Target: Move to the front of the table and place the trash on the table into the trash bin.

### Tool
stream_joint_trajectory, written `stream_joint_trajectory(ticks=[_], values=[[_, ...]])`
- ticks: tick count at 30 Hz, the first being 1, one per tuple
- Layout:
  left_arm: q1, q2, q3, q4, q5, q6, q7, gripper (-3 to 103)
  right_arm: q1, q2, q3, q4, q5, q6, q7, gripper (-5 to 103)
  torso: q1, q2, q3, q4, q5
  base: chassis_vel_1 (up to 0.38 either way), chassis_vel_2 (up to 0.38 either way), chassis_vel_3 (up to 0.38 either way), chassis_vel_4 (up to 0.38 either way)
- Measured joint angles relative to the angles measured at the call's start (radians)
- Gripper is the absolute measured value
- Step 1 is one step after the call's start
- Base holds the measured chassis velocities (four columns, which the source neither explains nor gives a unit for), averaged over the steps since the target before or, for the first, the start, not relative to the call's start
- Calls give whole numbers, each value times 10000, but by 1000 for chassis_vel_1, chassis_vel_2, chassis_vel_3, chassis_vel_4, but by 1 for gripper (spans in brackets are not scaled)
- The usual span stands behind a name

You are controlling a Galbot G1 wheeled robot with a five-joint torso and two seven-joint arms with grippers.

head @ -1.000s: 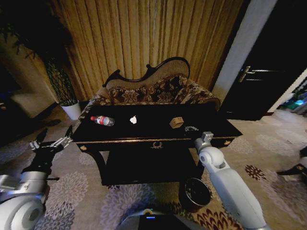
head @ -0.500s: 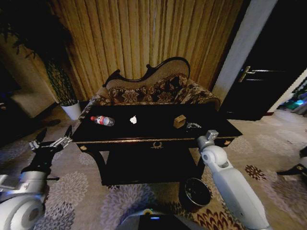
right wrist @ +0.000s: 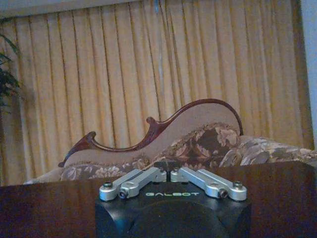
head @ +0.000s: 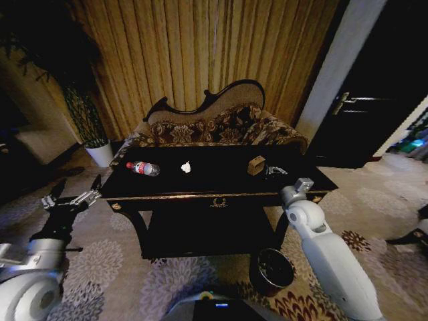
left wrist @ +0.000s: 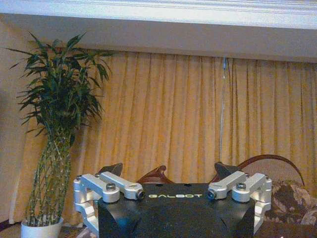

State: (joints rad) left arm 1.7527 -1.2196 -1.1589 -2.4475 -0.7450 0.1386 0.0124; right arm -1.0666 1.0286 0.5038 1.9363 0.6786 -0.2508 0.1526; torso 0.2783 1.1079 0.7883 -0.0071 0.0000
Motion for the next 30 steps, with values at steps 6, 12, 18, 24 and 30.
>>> stream_joint_trajectory(ticks=[6, 12, 18, 24, 30], values=[[-22, 16, 18, 1, -12, 0, -4, 100, 154, -86, 124, 171, 42, 19, 166, 0, 0, 0, 0, 0, -2, 0, 0, 0, 0], [-32, 30, 27, 52, -16, 0, -7, 100, 36, -245, 296, 238, -65, 16, 359, 0, 0, 0, 0, 0, 0, 0, 0, 0, 0], [-66, 101, 14, 90, -34, 0, -8, 100, -102, -472, 514, 303, -119, 38, 352, 0, 0, 0, 0, 0, -1, 0, 0, 0, 0], [-68, 117, 3, 99, -39, 0, -8, 100, -234, -546, 655, 305, -143, 111, 337, 0, 0, 0, 0, 0, -1, 0, 0, 0, 0], [-59, 120, 1, 105, -39, 0, -8, 100, -343, -553, 684, 347, -147, 135, 313, 0, 0, 0, 0, 0, -1, 0, 0, 0, 0]])
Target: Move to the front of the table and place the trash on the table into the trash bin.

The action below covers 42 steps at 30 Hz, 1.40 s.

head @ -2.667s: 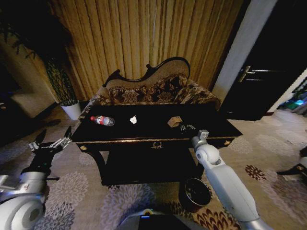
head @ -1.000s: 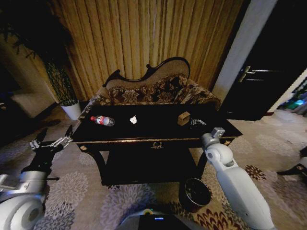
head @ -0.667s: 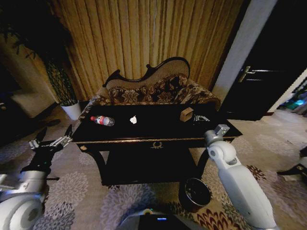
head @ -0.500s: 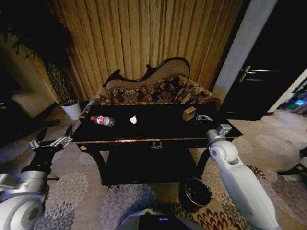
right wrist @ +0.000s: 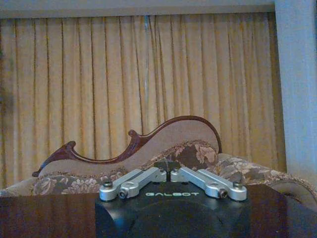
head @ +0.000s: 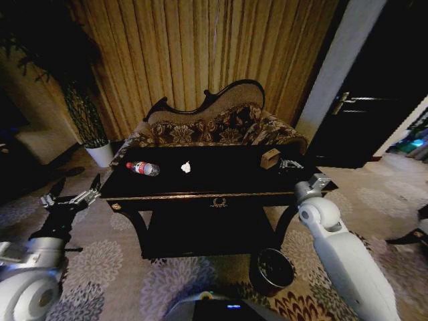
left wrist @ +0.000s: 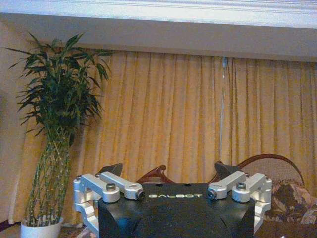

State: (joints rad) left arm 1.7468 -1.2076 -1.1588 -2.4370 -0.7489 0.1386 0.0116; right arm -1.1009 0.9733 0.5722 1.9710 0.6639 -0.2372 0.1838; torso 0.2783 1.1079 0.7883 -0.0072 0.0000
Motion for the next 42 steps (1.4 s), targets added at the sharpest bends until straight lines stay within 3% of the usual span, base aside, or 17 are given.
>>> stream_joint_trajectory(ticks=[42], values=[[46, -70, 63, -176, 99, 23, -1, 100, -418, 124, 445, 163, -72, -115, -29, 0, 0, 0, 0, 0, 0, 35, -36, -34, 36]])
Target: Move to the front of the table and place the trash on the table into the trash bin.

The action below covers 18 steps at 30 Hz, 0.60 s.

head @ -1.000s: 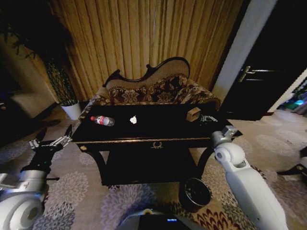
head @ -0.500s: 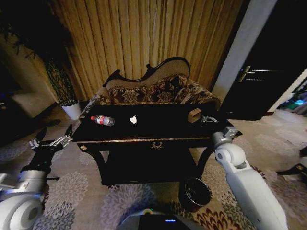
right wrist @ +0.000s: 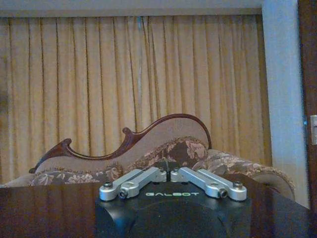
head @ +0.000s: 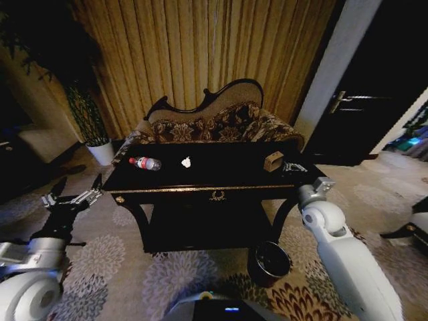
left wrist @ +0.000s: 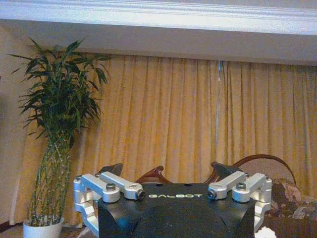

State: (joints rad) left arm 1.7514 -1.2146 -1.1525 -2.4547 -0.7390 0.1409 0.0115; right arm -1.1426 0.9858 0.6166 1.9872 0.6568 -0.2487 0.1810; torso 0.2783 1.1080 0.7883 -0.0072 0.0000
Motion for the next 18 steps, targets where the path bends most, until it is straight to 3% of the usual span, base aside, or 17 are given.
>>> stream_joint_trajectory(ticks=[14, 18], values=[[15, -1, -12, -31, 1, 4, 0, 100, -47, 62, -16, -50, -36, 28, 3, 0, 0, 1, 0, 0, -1, 128, -125, -130, 131], [23, -1, -16, -31, 0, 5, 0, 100, -110, 180, -90, -279, -290, 338, -17, 0, -1, 2, 0, 0, 0, 116, -116, -107, 124]])
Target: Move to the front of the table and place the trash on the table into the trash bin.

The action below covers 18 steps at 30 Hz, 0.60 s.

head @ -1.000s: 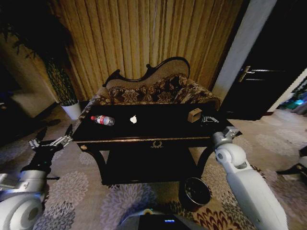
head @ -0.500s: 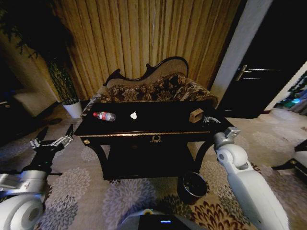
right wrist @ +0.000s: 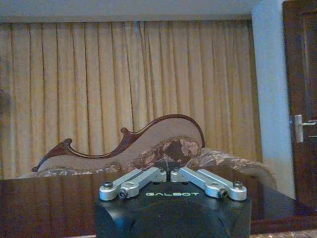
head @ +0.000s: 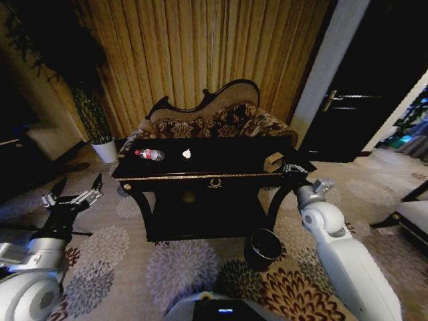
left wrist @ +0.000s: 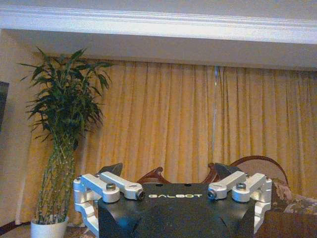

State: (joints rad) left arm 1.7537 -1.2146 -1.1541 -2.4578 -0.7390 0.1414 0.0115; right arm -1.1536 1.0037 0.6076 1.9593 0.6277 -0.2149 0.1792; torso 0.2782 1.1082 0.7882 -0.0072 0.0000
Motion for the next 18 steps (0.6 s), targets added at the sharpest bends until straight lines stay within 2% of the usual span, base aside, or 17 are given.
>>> stream_joint_trajectory(ticks=[11, 18], values=[[3, 3, -12, 0, -19, 0, 1, 100, -309, 460, -19, -838, -404, 149, -331, 0, 2, -5, 2, 1, -2, 31, -27, -25, 36], [9, 44, -103, 23, -62, -5, 2, 100, -698, 896, 10, -2196, -766, 396, -526, 0, 1, -4, 1, 0, 0, 0, 0, 0, 0]])
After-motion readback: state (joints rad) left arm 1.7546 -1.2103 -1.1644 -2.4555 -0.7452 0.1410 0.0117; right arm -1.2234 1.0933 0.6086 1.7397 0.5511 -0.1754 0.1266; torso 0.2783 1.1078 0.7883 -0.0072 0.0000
